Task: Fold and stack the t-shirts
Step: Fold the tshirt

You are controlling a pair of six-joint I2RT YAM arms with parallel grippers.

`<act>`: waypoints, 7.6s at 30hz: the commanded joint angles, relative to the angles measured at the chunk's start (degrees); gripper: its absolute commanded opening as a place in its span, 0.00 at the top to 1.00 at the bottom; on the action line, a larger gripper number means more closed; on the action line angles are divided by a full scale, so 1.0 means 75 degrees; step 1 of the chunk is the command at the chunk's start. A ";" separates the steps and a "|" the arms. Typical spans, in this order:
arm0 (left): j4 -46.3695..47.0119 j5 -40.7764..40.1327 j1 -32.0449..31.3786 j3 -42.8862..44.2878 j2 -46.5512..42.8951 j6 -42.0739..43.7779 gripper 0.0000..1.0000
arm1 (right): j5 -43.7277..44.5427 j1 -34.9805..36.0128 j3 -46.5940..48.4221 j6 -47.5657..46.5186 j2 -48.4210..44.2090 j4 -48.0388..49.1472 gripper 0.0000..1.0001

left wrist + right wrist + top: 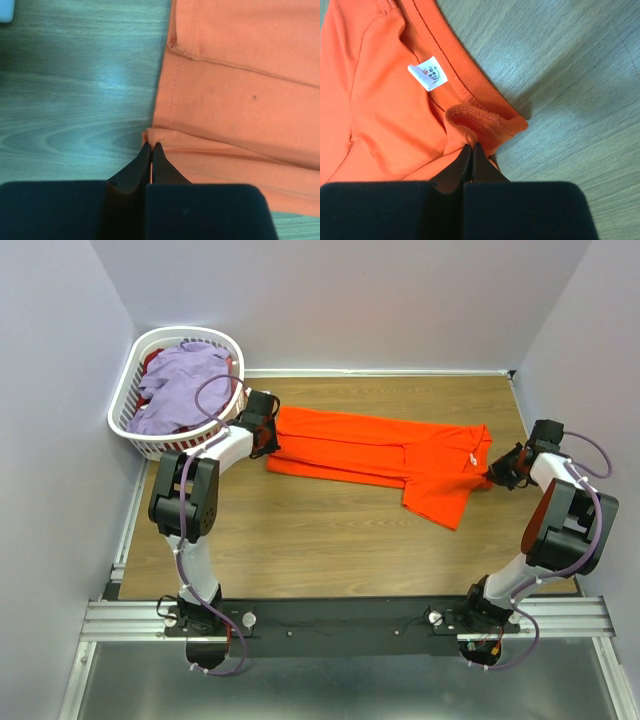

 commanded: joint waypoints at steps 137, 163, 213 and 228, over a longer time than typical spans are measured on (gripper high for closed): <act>0.1199 -0.2092 -0.0698 -0.2720 -0.4190 0.1143 0.02 | 0.3474 0.3522 0.5227 -0.0184 0.3668 -0.0718 0.99; 0.1000 -0.1121 -0.0698 -0.2311 -0.3253 0.0955 0.03 | 0.2163 0.3508 0.3789 -0.0909 0.1796 -0.0157 0.52; 0.0695 0.0123 -0.0967 -0.1255 -0.1565 0.0018 0.24 | -0.0675 0.6322 0.4970 -0.1694 0.5028 0.2797 0.77; 0.0332 0.0544 -0.1049 0.0256 0.0121 -0.0006 0.52 | -0.0194 0.5924 0.3296 -0.1543 0.3050 0.2809 0.73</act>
